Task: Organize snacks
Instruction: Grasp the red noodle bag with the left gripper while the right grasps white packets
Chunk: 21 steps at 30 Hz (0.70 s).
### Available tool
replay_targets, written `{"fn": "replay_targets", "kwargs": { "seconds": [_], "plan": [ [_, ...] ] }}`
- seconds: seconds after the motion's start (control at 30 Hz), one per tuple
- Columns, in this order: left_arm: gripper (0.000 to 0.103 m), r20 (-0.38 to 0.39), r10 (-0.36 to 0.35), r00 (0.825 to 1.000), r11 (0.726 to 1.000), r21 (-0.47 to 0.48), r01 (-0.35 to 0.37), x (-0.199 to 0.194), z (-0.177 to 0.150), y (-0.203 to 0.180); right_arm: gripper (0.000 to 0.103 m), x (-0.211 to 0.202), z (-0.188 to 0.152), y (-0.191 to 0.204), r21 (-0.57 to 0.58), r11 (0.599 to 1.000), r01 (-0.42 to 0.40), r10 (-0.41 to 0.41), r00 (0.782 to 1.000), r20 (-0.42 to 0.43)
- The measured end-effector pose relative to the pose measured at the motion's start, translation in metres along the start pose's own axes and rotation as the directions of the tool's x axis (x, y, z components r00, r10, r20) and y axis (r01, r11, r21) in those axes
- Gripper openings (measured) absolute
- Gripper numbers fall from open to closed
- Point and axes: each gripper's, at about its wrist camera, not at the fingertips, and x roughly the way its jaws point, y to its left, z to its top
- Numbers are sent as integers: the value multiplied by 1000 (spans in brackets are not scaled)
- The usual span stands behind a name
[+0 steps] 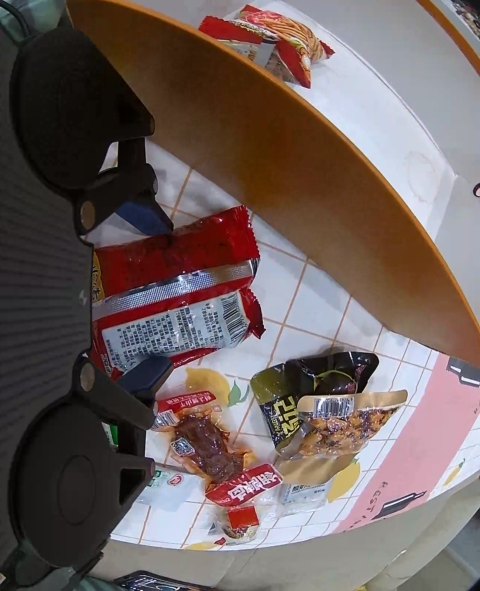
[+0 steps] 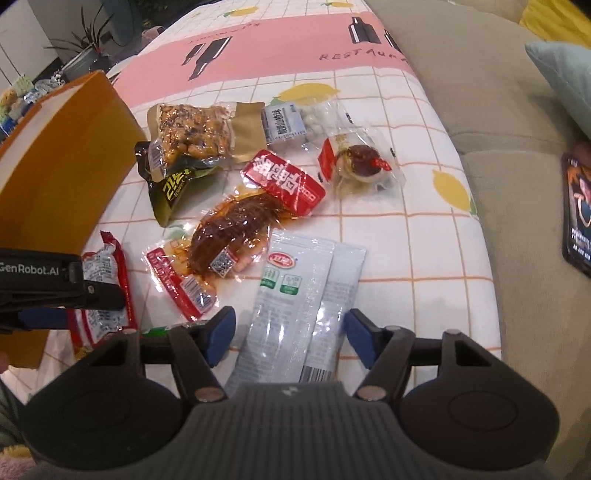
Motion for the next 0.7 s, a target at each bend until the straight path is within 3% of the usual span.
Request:
{"fn": "replay_targets", "kwargs": {
  "seconds": [0.2, 0.5, 0.7],
  "plan": [
    [79, 13, -10, 1000, 999, 46, 10, -1, -1, -3, 51, 3, 0, 13, -86, 993, 79, -77, 997, 30],
    [78, 26, -49, 998, 995, 89, 47, -7, -5, -3, 46, -1, -2, 15, -101, 993, 68, -65, 997, 30],
    [78, 75, -62, 995, 991, 124, 52, -25, -10, -6, 46, -9, -5, 21, -120, 990, 69, -63, 997, 48]
  ]
}}
